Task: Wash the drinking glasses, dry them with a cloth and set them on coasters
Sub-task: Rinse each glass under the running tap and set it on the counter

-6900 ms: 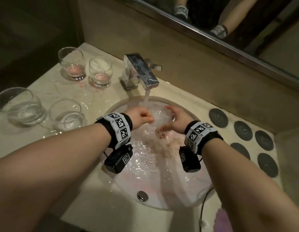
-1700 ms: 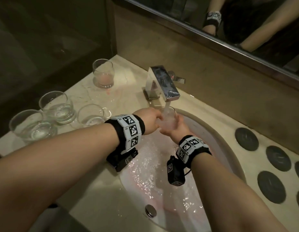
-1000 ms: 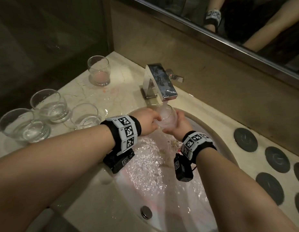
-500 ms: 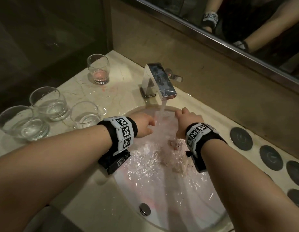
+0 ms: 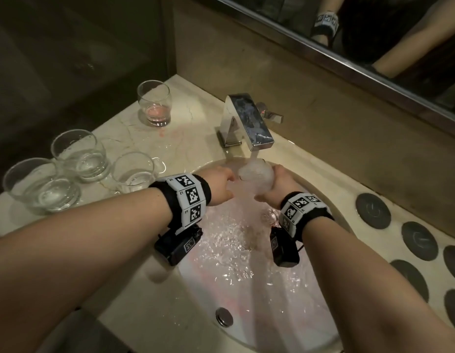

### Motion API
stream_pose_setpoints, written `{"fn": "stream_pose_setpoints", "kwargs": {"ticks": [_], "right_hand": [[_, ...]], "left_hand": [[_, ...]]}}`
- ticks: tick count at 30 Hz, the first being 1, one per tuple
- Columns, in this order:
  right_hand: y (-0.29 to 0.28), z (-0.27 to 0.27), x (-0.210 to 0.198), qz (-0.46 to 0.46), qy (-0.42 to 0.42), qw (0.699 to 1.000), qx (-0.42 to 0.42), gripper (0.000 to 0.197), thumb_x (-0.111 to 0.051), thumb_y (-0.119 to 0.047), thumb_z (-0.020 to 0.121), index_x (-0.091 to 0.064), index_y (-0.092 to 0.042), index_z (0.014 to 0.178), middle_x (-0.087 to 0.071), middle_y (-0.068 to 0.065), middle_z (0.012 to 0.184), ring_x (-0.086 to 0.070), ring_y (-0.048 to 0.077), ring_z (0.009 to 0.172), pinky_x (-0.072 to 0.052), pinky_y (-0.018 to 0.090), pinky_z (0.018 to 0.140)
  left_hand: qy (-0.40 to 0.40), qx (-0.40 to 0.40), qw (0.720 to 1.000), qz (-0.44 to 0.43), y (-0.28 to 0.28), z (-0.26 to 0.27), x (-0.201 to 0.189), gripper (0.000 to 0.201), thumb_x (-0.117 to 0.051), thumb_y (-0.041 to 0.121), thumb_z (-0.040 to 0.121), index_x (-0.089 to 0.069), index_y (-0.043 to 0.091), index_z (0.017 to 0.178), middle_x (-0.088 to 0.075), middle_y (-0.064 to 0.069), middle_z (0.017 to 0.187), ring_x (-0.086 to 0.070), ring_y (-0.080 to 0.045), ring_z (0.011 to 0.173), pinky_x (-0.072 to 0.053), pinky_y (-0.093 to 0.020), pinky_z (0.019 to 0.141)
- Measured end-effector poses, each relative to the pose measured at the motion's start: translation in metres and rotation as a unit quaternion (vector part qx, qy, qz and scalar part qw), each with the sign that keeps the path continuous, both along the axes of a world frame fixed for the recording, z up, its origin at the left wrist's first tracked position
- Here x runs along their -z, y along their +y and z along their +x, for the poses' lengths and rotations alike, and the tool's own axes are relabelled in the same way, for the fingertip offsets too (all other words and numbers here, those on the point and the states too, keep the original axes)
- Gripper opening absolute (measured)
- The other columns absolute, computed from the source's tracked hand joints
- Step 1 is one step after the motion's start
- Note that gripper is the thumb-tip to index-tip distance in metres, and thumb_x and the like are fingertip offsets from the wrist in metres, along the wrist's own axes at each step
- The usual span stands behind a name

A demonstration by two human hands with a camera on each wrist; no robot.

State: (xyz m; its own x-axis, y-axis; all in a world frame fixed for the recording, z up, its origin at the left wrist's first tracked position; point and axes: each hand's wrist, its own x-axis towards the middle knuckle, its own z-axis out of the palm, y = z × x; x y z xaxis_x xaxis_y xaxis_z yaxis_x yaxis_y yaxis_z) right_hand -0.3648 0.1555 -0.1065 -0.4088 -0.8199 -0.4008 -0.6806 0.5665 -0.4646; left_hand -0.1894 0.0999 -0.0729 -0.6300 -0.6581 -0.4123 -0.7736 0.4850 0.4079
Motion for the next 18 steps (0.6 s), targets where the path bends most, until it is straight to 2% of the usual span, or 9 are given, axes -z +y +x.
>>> {"fn": "stream_pose_setpoints", "kwargs": {"ticks": [4, 9, 11, 15, 18], "right_hand": [[0.000, 0.000, 0.005, -0.019, -0.026, 0.999, 0.004, 0.081, -0.079, -0.022, 0.071, -0.030, -0.013, 0.135, -0.056, 0.006, 0.118, -0.055, 0.025, 0.109, -0.041, 0.028, 0.080], [-0.002, -0.004, 0.006, -0.052, -0.036, 0.998, -0.010, 0.079, -0.078, -0.020, 0.072, -0.030, -0.014, 0.136, -0.052, 0.001, 0.113, -0.048, 0.015, 0.095, -0.038, 0.026, 0.079], [-0.002, -0.006, 0.007, -0.059, -0.042, 0.997, -0.016, 0.077, -0.078, -0.018, 0.073, -0.031, -0.013, 0.134, -0.050, 0.000, 0.110, -0.047, 0.014, 0.096, -0.038, 0.027, 0.080], [-0.004, -0.007, 0.009, -0.066, -0.034, 0.997, -0.026, 0.078, -0.081, -0.018, 0.068, -0.034, -0.015, 0.130, -0.053, 0.005, 0.118, -0.053, 0.022, 0.106, -0.045, 0.032, 0.085], [-0.002, -0.011, 0.001, -0.050, 0.018, 0.997, -0.055, 0.083, -0.084, -0.024, 0.063, -0.036, -0.017, 0.131, -0.049, 0.007, 0.123, -0.052, 0.025, 0.110, -0.046, 0.035, 0.092]], "left_hand": [[-0.007, -0.008, 1.000, -0.001, 0.000, 0.001, 0.002, 0.047, -0.052, 0.032, 0.093, -0.042, 0.018, 0.136, -0.044, -0.003, 0.140, -0.045, -0.019, 0.124, -0.036, -0.027, 0.097], [-0.017, -0.008, 1.000, 0.007, -0.001, 0.000, 0.003, 0.048, -0.052, 0.032, 0.093, -0.040, 0.019, 0.137, -0.041, -0.003, 0.142, -0.044, -0.020, 0.124, -0.036, -0.029, 0.097], [-0.018, -0.009, 1.000, 0.006, -0.002, -0.001, 0.002, 0.048, -0.052, 0.031, 0.093, -0.040, 0.019, 0.138, -0.041, -0.003, 0.142, -0.044, -0.020, 0.124, -0.037, -0.029, 0.096], [-0.017, -0.003, 1.000, 0.002, -0.003, -0.003, 0.000, 0.047, -0.051, 0.030, 0.093, -0.040, 0.019, 0.138, -0.041, -0.002, 0.142, -0.043, -0.020, 0.125, -0.035, -0.027, 0.096], [-0.017, -0.001, 1.000, 0.004, -0.001, -0.004, -0.001, 0.047, -0.051, 0.031, 0.092, -0.042, 0.019, 0.137, -0.040, -0.002, 0.143, -0.042, -0.020, 0.126, -0.035, -0.028, 0.099]]}}
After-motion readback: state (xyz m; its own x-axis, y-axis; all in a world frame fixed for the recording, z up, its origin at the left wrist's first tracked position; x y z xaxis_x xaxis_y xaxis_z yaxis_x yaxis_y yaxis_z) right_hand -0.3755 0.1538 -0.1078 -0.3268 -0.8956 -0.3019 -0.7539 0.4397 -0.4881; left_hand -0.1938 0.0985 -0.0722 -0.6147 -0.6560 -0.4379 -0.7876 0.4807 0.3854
